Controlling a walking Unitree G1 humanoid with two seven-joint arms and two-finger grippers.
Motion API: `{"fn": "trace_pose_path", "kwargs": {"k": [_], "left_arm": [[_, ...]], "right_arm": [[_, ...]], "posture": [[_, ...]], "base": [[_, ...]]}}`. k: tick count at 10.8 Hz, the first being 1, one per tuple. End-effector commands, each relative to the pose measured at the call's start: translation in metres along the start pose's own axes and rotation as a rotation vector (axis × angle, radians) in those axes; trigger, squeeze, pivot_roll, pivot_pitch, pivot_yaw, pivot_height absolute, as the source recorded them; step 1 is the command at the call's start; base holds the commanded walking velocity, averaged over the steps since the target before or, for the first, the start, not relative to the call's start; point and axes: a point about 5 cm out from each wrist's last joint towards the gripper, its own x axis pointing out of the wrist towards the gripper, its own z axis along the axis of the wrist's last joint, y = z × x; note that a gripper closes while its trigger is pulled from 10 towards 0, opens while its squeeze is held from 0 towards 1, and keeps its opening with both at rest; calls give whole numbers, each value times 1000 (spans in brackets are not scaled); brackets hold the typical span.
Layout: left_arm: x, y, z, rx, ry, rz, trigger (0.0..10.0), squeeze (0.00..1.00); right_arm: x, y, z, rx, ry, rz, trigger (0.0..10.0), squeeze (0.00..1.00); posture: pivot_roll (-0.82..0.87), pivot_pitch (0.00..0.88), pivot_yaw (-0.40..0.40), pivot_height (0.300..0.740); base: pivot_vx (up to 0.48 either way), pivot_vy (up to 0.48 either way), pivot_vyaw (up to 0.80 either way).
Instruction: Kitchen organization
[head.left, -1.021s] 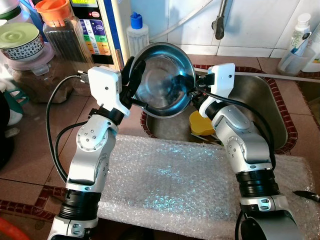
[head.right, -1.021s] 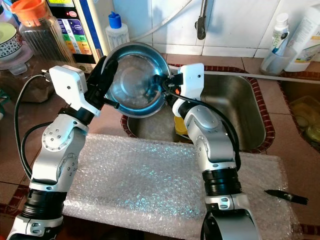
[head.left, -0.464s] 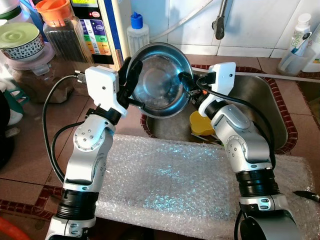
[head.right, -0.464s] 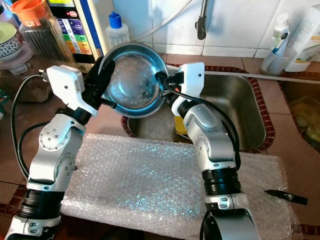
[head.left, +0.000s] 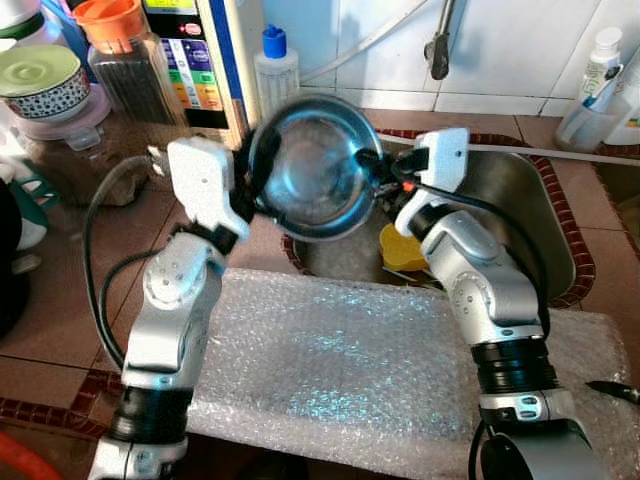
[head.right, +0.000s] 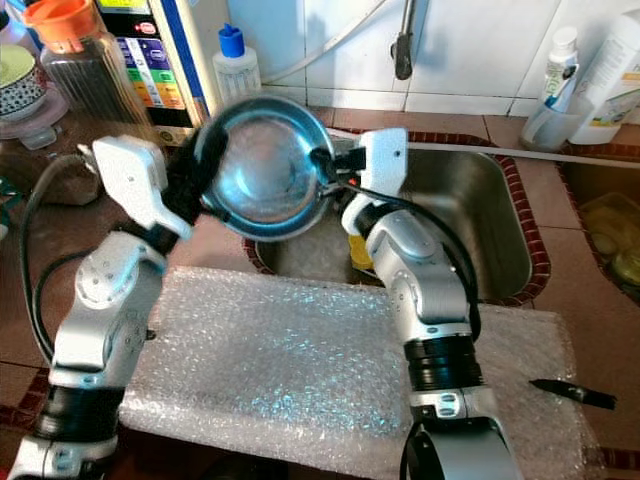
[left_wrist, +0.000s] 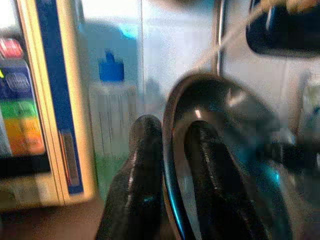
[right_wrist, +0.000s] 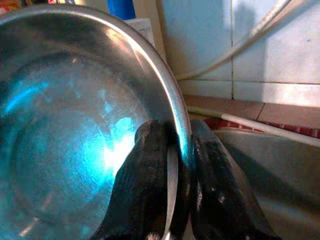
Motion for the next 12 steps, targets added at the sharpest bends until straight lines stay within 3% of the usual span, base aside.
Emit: {"fn": "trace_pose_path", "kwargs": {"k": [1,5,6,9,12], "left_arm": [[5,-25,12,0,-58,-148,10000,1000],[2,-25,10,-29,-23,-192,10000,1000],[-6,-31,4,-53,53,-306,10000,1000],[-12,-34,1,-95,99,-356,10000,1000],[-15,-30,-4,-82,152,-369,10000,1000]], "right_arm": [[0,-5,-4,-8,23,-66,0,0],[0,-7,-4,-21,20,-85,0,0],[-2,-13,-6,-54,28,-116,0,0],[-6,-29,-8,-107,37,-217,0,0],[-9,-36,-9,-121,30,-260,0,0]], "posture": [[-113,142,59,740],[-114,150,66,740],[-115,154,64,740],[-113,156,64,740],[-113,158,71,740]], "base": [[0,0,0],[0,0,0],[0,0,0],[0,0,0],[0,0,0]]}}
